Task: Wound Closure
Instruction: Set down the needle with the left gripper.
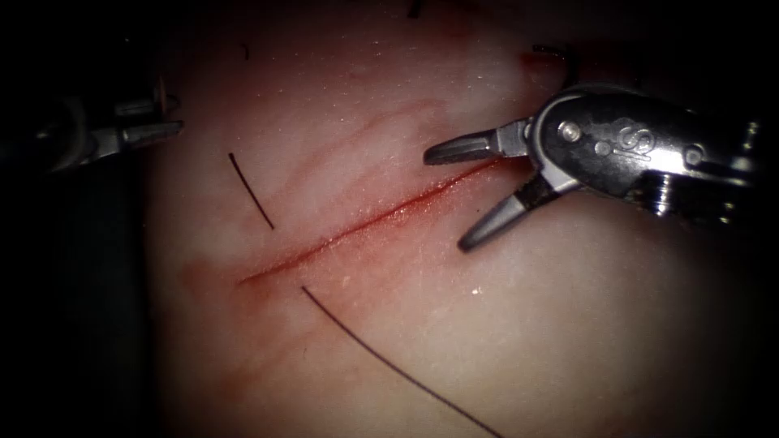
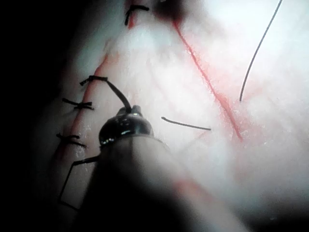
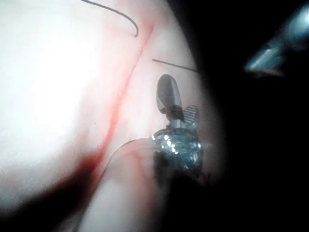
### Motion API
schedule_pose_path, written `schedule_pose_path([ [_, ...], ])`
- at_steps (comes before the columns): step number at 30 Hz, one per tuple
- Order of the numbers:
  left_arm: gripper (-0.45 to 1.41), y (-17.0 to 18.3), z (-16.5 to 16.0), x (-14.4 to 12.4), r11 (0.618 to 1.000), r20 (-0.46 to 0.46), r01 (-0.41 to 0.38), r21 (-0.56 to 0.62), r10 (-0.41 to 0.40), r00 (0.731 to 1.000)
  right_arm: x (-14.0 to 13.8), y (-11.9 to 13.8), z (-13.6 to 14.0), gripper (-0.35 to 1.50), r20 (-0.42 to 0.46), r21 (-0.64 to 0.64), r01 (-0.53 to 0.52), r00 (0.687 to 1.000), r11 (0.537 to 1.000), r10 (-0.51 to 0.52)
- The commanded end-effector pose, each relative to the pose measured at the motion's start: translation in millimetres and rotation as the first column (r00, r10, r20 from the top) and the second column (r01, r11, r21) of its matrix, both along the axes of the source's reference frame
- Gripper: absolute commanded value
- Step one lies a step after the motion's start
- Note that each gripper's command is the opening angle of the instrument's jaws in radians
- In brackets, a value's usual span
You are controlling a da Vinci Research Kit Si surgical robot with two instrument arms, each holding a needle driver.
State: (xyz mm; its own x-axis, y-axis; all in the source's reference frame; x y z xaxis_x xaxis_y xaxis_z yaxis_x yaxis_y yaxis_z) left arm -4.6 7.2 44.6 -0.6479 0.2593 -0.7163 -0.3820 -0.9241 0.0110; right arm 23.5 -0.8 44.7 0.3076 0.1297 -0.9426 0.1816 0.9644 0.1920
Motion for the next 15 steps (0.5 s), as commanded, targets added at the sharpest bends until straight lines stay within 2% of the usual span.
schedule_pose_path([
  [1,-0.35,0.6,0.3,-0.5,1.000,-0.001,-0.003,-0.005,0.003,1.000,0.9,0.2,0.4,1.45,-0.006,-0.004,-0.002,1.000,1.000,0.002],
  [3,-0.35,2.1,0.9,-2.7,1.000,0.018,-0.010,0.002,0.010,1.000,1.1,-0.8,1.0,1.40,-0.019,-0.019,-0.006,1.000,1.000,0.006],
  [4,-0.35,2.1,0.9,-2.7,1.000,0.018,-0.010,0.002,0.010,1.000,1.1,-0.8,1.0,1.40,-0.019,-0.019,-0.006,1.000,1.000,0.006],
  [5,-0.35,2.9,1.5,-4.0,1.000,0.022,-0.025,0.015,0.024,0.999,1.0,-1.2,1.5,1.23,-0.022,-0.023,0.003,1.000,1.000,-0.003],
  [6,-0.35,3.3,1.9,-4.9,0.999,0.019,-0.039,0.021,0.039,0.999,0.9,-1.4,1.7,1.21,-0.020,-0.033,0.000,1.000,0.999,0.000],
  [8,-0.35,4.2,2.9,-7.0,0.996,0.004,-0.074,0.043,0.074,0.997,0.8,-1.7,2.4,1.26,0.027,-0.032,-0.076,0.997,0.997,0.077],
  [9,-0.35,4.2,2.9,-7.0,0.996,0.004,-0.074,0.043,0.074,0.997,0.8,-1.7,2.4,1.26,0.027,-0.032,-0.076,0.997,0.997,0.077],
  [11,-0.35,5.1,4.1,-8.8,0.993,0.005,-0.100,0.060,0.099,0.995,0.6,-1.7,2.8,1.31,0.061,-0.042,-0.138,0.988,0.990,0.140],
  [13,-0.34,5.3,4.6,-9.4,0.991,0.003,-0.112,0.068,0.112,0.994,0.6,-1.6,2.9,1.31,0.061,-0.034,-0.135,0.989,0.990,0.137],
  [14,-0.14,5.5,5.9,-10.5,0.982,0.011,-0.144,0.120,0.144,0.990,0.5,-1.5,3.0,1.30,0.048,-0.013,-0.117,0.992,0.993,0.118],
  [15,-0.14,5.5,5.9,-10.5,0.982,0.011,-0.144,0.120,0.144,0.990,0.5,-1.5,3.0,1.30,0.048,-0.013,-0.117,0.992,0.993,0.118],
])
